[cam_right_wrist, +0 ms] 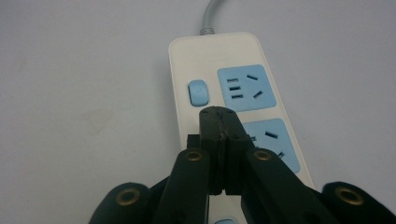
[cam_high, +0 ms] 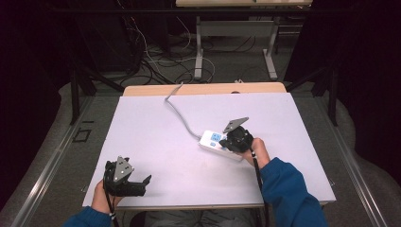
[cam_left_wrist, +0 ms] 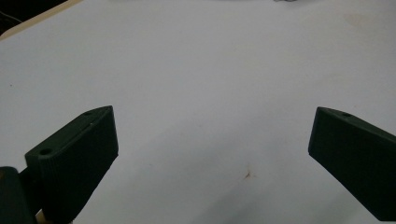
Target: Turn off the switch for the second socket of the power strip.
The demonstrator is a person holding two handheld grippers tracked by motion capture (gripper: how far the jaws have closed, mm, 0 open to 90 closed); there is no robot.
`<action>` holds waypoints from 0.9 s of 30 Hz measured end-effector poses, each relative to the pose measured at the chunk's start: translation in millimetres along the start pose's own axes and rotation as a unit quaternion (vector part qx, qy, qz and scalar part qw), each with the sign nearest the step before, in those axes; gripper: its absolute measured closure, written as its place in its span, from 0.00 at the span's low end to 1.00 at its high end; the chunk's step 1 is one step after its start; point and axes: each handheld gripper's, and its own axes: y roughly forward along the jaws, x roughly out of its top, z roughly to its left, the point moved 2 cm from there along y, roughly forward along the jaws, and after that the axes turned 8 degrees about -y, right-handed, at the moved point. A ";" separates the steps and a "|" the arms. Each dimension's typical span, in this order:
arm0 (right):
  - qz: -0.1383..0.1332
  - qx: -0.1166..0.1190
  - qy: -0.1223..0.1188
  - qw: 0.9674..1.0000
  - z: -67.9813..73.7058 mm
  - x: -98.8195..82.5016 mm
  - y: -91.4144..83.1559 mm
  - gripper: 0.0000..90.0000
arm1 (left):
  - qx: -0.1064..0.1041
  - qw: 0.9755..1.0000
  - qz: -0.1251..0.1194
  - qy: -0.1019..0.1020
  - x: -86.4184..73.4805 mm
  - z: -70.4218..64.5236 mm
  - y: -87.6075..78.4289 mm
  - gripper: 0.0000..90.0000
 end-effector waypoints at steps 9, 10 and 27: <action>0.021 0.005 -0.007 1.000 0.3 -2.6 3.2 1.00 | 0.004 1.000 -0.001 0.003 0.2 0.3 0.0 0.01; 0.019 0.005 -0.006 1.000 0.8 -2.7 3.4 1.00 | 0.004 1.000 -0.001 0.004 0.3 0.5 0.0 0.01; 0.019 -0.005 -0.019 1.000 3.2 -2.9 4.5 1.00 | -0.001 1.000 0.007 -0.001 -0.3 -0.6 0.5 0.01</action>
